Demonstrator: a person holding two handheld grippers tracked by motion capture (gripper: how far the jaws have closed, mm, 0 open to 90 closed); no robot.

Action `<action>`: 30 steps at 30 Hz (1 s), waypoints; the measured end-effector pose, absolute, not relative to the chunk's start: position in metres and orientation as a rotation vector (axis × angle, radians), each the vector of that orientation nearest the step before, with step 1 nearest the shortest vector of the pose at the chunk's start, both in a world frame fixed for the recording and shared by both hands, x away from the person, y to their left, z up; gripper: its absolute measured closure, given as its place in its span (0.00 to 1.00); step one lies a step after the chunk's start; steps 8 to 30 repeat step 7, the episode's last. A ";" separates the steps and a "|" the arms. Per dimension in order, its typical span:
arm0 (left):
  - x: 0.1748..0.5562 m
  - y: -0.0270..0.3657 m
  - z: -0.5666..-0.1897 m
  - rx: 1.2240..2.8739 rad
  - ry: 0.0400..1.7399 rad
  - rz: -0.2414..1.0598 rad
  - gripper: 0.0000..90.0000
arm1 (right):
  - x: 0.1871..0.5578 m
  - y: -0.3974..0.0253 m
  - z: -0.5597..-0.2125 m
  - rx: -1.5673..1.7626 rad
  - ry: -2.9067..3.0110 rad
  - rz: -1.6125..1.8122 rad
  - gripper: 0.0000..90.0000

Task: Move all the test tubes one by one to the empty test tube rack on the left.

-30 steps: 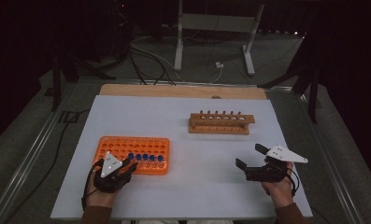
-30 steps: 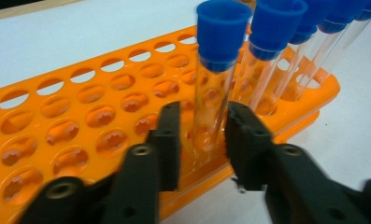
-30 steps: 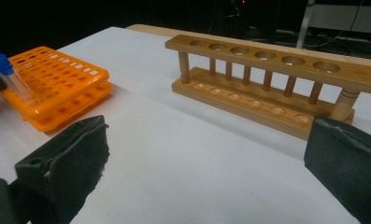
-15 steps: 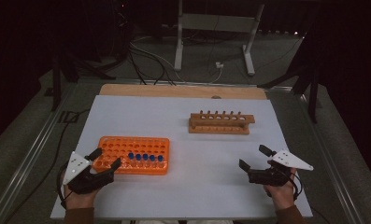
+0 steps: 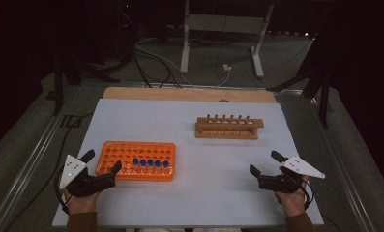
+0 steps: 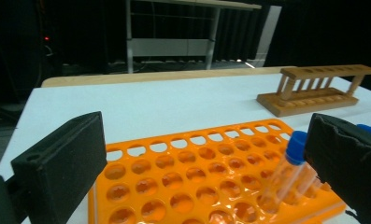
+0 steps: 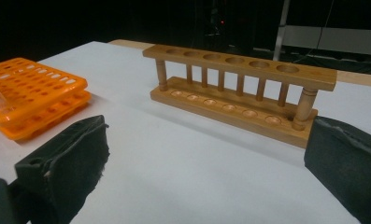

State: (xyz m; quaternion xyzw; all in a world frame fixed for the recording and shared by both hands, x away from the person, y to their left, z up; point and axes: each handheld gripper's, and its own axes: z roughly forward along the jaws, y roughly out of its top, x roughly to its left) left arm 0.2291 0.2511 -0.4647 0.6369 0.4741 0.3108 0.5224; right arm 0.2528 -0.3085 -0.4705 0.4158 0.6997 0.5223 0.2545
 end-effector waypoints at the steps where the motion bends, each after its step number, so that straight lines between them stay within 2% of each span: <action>1: 0.229 0.252 -0.466 1.528 1.139 0.741 0.01 | 0.253 -0.308 -0.471 1.131 1.900 1.415 0.00; 30: 0.229 0.252 -0.468 1.531 1.150 0.742 0.01 | 0.254 -0.308 -0.471 1.154 1.899 1.396 0.00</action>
